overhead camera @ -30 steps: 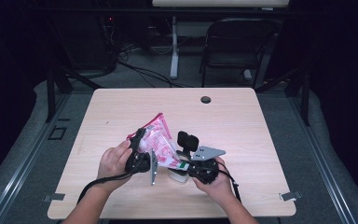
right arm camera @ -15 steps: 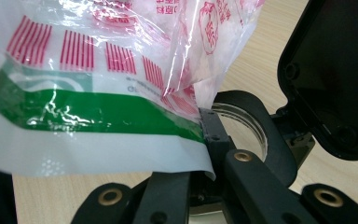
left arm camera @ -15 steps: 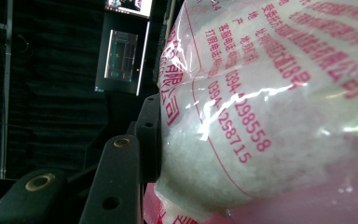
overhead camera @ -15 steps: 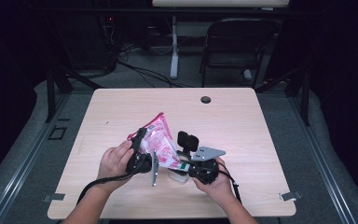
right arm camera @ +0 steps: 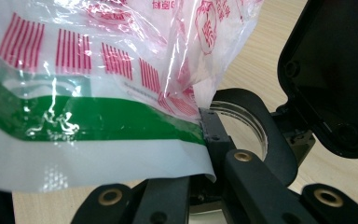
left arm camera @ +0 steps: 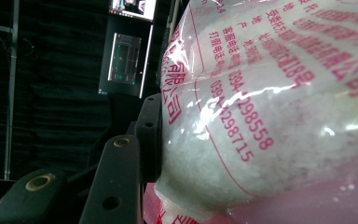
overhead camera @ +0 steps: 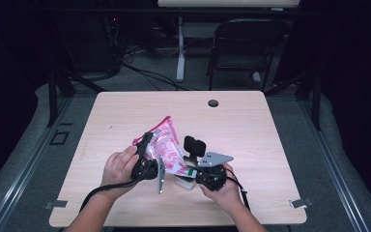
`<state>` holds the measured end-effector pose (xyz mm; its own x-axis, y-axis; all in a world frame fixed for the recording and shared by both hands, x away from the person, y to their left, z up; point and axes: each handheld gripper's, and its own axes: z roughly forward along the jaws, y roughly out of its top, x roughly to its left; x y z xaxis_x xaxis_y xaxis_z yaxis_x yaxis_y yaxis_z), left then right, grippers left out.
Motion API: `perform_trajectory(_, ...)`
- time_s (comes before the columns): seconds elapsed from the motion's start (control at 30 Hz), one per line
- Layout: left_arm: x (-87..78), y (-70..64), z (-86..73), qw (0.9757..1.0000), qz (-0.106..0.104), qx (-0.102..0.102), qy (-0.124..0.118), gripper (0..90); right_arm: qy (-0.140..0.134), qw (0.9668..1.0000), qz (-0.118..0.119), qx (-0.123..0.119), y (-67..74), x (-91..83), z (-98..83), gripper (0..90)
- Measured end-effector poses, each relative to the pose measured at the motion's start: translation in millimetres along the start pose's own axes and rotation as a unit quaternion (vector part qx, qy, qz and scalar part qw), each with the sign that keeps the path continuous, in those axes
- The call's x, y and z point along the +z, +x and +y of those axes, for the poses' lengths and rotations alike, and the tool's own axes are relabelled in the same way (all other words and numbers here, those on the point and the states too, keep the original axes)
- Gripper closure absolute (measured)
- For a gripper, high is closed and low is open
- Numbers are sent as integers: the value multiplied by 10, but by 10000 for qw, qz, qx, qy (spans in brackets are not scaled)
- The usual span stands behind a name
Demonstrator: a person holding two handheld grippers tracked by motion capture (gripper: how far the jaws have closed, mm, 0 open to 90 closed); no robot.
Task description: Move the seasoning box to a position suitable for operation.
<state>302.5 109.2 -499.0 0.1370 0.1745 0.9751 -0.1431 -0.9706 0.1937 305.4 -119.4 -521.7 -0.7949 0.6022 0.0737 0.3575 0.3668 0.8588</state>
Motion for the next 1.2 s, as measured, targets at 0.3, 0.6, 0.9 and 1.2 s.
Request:
perform_trajectory(0.3, -9, 3, 10, 10000, -27, 9, -4, 630, 24, 10000, -17, -13, -2, -2, -3, 899)
perform_trajectory(0.6, -21, 16, 29, 10000, 6, 63, -10, 630, 28, 10000, -20, -10, -2, 0, -6, 899)
perform_trajectory(0.9, -28, 19, 41, 10000, -7, 49, -10, 630, 15, 10000, -30, 0, -2, -3, -9, 899)
perform_trajectory(1.2, -27, 26, 54, 9999, 19, 84, -52, 630, 2, 10000, -42, 14, -1, -11, -13, 899)
